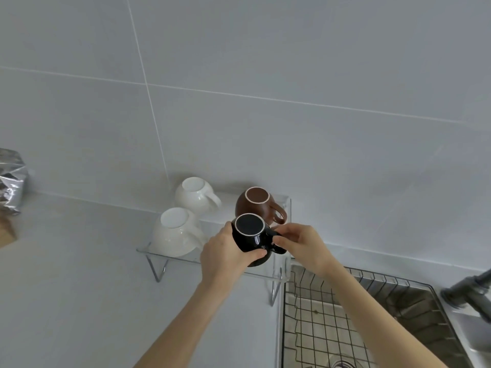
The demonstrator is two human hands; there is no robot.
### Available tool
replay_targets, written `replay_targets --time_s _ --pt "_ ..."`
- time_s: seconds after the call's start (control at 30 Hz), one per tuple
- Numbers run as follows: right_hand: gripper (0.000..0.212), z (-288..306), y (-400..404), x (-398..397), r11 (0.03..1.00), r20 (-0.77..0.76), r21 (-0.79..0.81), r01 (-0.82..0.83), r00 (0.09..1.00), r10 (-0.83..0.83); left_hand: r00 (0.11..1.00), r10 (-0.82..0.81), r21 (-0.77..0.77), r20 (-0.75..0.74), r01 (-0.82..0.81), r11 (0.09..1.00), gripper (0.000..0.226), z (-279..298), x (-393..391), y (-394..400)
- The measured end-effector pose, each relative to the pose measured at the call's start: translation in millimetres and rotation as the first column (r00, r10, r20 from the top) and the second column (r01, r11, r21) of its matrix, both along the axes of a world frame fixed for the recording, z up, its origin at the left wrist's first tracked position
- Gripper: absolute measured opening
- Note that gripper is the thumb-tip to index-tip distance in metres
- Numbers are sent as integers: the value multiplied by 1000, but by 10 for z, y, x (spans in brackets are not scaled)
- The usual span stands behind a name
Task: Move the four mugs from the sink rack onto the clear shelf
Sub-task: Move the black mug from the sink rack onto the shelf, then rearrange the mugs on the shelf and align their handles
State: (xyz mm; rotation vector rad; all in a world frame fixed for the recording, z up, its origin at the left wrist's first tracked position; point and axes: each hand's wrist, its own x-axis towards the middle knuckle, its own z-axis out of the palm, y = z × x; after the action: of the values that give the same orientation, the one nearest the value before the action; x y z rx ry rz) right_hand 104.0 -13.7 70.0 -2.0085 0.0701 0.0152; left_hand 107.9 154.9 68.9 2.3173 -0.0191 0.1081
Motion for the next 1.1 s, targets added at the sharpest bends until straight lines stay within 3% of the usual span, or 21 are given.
replay_targets --time_s 0.4,0.83,0.93,1.07,1.1 --pt "14 -139 41 21 1000 13 -29 -8 1000 9 999 34 84 41 -37 996 74 -187 -2 14" --pt "25 -107 22 16 999 -54 48 0 999 3 999 0 169 38 -6 986 70 -128 -62 31" --pt "27 0 -70 91 994 -28 84 68 997 -66 994 -94 121 56 87 989 70 27 -8 96" --pt "22 150 -191 280 980 76 -34 199 978 -196 965 -264 -220 -5 256 941 59 326 433 218" --pt "25 146 -196 334 970 90 -77 230 971 -223 956 -293 -245 -24 278 929 63 342 614 237"
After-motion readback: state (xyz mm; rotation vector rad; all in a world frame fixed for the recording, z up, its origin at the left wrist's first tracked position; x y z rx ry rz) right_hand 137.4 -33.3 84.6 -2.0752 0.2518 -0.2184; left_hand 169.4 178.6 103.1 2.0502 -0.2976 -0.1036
